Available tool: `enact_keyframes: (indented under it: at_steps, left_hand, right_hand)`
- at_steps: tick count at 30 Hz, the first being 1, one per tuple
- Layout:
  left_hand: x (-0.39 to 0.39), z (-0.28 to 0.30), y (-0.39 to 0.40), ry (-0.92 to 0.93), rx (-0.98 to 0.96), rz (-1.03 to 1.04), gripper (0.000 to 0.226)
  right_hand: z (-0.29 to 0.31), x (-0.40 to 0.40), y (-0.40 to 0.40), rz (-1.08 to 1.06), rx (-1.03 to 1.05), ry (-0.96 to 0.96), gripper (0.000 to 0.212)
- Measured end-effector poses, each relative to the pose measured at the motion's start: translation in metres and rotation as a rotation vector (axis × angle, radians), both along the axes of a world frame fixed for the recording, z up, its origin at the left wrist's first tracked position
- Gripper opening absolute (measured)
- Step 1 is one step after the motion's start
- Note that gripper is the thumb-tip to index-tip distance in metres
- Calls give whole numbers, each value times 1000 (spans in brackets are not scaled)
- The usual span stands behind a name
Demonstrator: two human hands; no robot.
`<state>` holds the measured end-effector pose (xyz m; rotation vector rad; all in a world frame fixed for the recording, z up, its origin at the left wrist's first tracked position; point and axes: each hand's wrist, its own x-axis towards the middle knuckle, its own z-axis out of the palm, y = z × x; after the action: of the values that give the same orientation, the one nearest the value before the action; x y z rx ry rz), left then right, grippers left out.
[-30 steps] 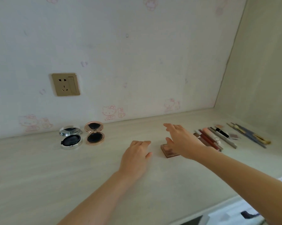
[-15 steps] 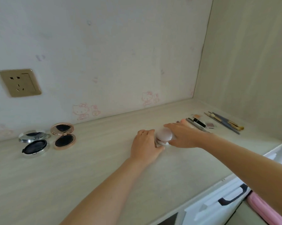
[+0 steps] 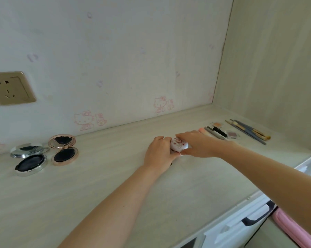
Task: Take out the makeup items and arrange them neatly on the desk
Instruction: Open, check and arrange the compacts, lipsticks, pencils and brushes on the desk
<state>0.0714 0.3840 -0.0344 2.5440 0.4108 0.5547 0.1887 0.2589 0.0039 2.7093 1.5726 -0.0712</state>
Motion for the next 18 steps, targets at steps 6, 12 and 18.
enact_keyframes:
  at_steps: [6,12,18]
  left_hand:
    - [-11,11,5,-85,-68,-35,47]
    - [-43,27,16,-170,-83,-43,49]
    - [-101,39,34,-225,-114,17,61]
  right_hand:
    - [12,-8,0,-18,81,96,48]
    - [27,-29,11,-75,162,218,77]
    - [46,-79,31,34,226,303,40]
